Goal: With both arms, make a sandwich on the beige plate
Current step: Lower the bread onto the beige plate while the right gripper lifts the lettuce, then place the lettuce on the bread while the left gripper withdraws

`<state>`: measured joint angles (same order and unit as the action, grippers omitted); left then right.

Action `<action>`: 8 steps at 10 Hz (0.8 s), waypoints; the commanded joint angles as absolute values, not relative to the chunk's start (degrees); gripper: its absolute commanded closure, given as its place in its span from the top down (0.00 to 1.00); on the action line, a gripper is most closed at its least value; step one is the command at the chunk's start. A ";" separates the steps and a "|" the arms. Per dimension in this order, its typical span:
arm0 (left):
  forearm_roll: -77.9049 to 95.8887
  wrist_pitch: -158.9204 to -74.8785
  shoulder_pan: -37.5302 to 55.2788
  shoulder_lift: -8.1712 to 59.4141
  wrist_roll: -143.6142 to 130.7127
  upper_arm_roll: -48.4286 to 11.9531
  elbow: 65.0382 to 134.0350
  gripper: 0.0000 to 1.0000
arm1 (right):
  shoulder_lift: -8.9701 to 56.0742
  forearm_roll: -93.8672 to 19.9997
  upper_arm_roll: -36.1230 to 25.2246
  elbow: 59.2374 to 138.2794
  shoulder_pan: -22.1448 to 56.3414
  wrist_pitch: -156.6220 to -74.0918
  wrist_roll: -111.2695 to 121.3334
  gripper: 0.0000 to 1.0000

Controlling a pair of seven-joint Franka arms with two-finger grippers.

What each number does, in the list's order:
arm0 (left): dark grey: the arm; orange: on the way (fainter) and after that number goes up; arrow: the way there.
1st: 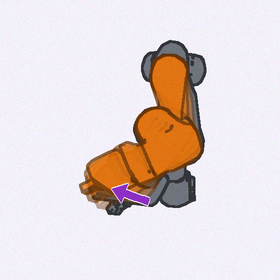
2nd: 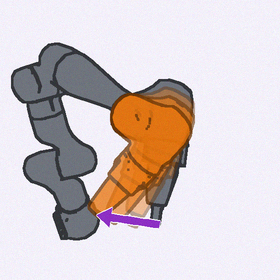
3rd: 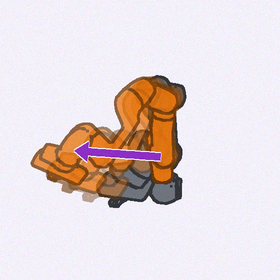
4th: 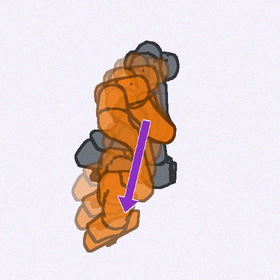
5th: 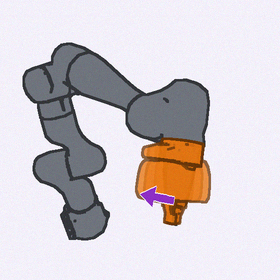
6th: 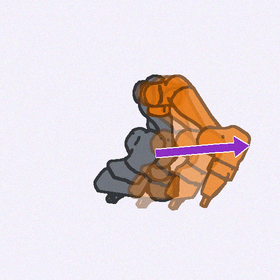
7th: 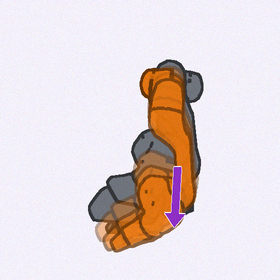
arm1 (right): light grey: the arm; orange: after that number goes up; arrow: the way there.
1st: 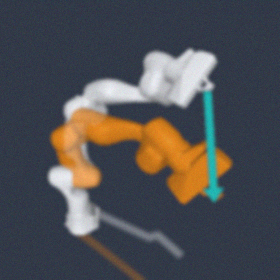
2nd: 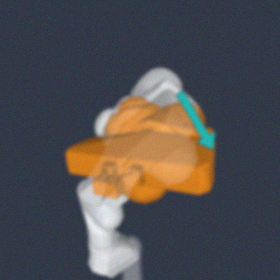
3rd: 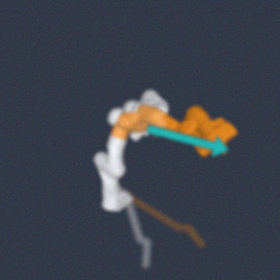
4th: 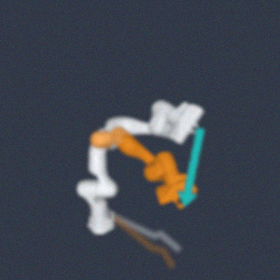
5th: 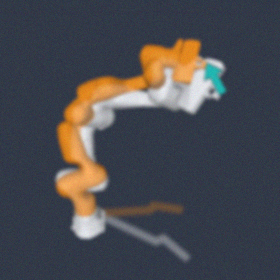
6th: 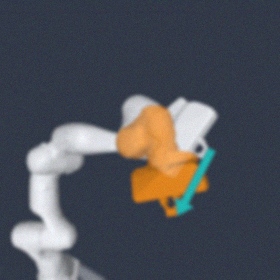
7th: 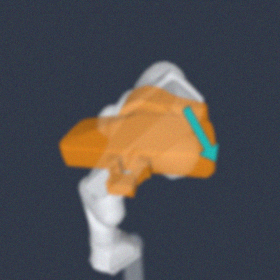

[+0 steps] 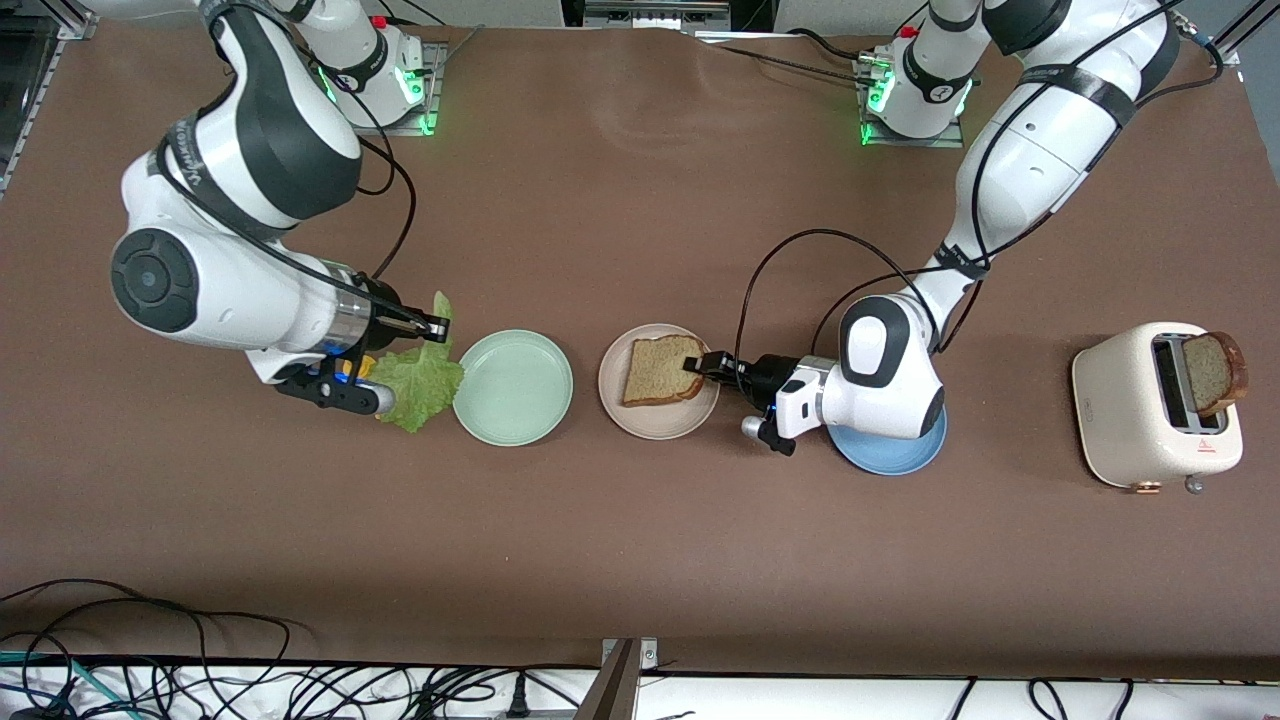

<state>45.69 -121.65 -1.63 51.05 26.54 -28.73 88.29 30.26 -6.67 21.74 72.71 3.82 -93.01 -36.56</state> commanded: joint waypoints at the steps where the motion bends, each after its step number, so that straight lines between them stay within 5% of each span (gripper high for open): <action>1: 47.73 -122.34 -1.58 50.01 29.36 -28.83 89.29 1.00 | 31.72 -6.59 21.88 72.33 5.71 -95.61 -40.06 0.00; 8: 22.73 -114.46 -5.54 37.47 15.97 -28.56 89.65 1.00 | 39.54 -2.29 21.80 72.42 14.14 -111.68 -54.20 0.00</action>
<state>28.70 -117.50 -5.32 42.72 22.16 -28.71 88.04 37.50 -3.93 21.69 73.11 12.47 -108.44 -50.60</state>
